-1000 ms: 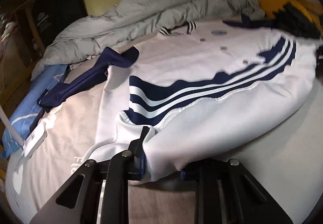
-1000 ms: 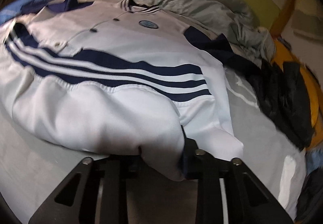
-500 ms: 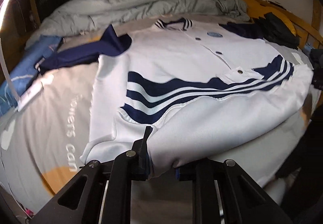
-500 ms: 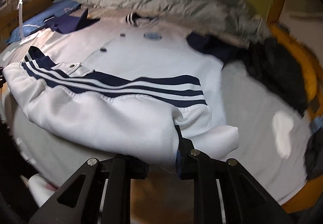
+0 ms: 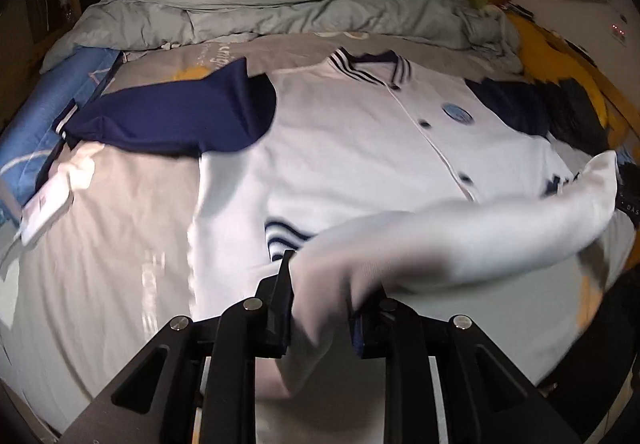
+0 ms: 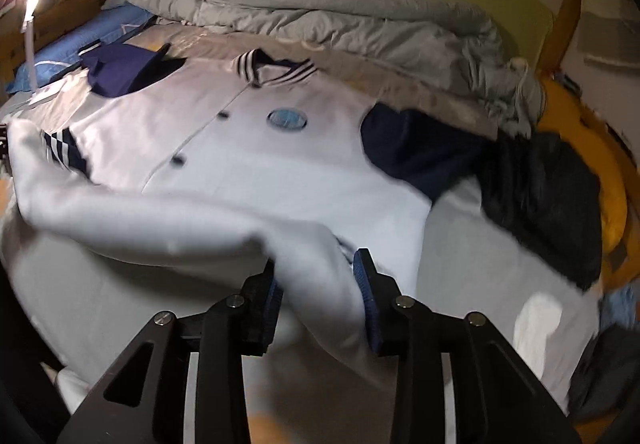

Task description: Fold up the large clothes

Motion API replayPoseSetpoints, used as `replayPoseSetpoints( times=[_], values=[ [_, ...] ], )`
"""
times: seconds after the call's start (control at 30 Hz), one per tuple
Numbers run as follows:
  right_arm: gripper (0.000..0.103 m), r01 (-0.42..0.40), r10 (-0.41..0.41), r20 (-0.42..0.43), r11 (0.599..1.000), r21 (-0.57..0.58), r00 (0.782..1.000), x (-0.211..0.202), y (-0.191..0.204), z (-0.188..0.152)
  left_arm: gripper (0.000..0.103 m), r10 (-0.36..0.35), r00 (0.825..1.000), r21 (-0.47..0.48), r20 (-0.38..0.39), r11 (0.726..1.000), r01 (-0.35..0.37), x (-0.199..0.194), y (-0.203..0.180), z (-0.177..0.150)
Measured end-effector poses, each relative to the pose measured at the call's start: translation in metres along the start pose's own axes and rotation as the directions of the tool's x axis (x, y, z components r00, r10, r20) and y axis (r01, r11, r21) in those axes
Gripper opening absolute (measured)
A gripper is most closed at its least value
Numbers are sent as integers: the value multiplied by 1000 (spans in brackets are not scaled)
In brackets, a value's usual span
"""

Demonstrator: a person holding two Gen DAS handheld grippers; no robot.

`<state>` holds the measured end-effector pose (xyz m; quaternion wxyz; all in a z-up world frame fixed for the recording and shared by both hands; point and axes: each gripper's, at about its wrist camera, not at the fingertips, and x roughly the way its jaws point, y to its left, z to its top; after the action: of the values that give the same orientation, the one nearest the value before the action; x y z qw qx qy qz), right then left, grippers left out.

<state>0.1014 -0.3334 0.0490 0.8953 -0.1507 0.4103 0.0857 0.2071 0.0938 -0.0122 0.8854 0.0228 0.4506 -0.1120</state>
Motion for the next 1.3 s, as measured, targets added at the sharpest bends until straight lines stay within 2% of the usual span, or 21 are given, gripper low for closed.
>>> replayPoseSetpoints(
  times=[0.13,0.27,0.37,0.47,0.5,0.53,0.57,0.6,0.63,0.67,0.8,0.93,1.03,1.1,1.13,1.17,1.2,1.23,1.27,1.3],
  values=[
    [30,-24,25,-19,998,56,999,38,-15,31,24,15,1000,-8,14,1000,-15,27,8,36],
    [28,-80,85,-38,989,126,996,80,-32,41,24,-2,999,-2,38,1000,3,52,16,56],
    [28,-125,144,-90,973,195,985,111,-42,44,24,2,995,39,95,999,-6,66,14,60],
    [31,-117,137,-95,975,188,986,120,-43,42,29,18,990,85,138,996,-30,77,11,59],
    [34,-112,130,-87,977,183,988,118,-43,40,39,18,989,99,149,995,-33,77,10,60],
    [46,-104,119,-78,978,182,990,115,-46,39,51,13,984,106,180,994,-33,73,12,58],
    [56,-84,98,-66,979,184,993,110,-48,37,86,22,978,95,206,995,-42,69,14,57],
    [60,-58,69,-52,980,189,996,104,-52,36,103,46,970,74,239,995,-66,63,17,54],
    [65,-44,53,-42,980,193,998,99,-56,35,102,69,956,50,284,995,-86,55,22,51],
    [70,-32,40,-33,979,201,999,92,-60,34,102,73,952,36,299,995,-88,49,26,49],
    [76,-25,23,14,975,220,1000,64,-71,27,103,60,953,-46,296,998,-48,34,46,44],
    [80,-11,-1,46,968,252,999,47,-80,24,103,54,960,-83,274,996,-33,26,55,39],
    [82,-56,46,41,956,288,998,46,-87,20,102,57,971,-109,234,993,-32,31,60,35],
    [82,-100,106,0,944,316,994,56,-90,16,102,25,980,-142,197,990,4,40,66,34],
    [75,-121,135,-17,935,334,991,61,-91,13,100,1,982,-156,190,987,30,44,68,32],
    [51,-143,162,-24,924,355,986,65,-93,11,91,-30,982,-173,188,983,63,49,71,32],
    [38,-187,208,-17,909,373,978,69,-95,9,78,-55,979,-187,196,978,92,54,73,31],
    [16,-222,241,-1,896,383,971,71,-97,9,69,-67,976,-194,205,975,108,60,74,31],
    [5,-227,232,35,892,392,972,69,-102,10,44,-49,978,-193,204,977,90,66,73,31],
    [5,-200,190,65,900,386,980,67,-104,12,27,-45,977,-187,210,979,85,69,72,32]
  ],
)
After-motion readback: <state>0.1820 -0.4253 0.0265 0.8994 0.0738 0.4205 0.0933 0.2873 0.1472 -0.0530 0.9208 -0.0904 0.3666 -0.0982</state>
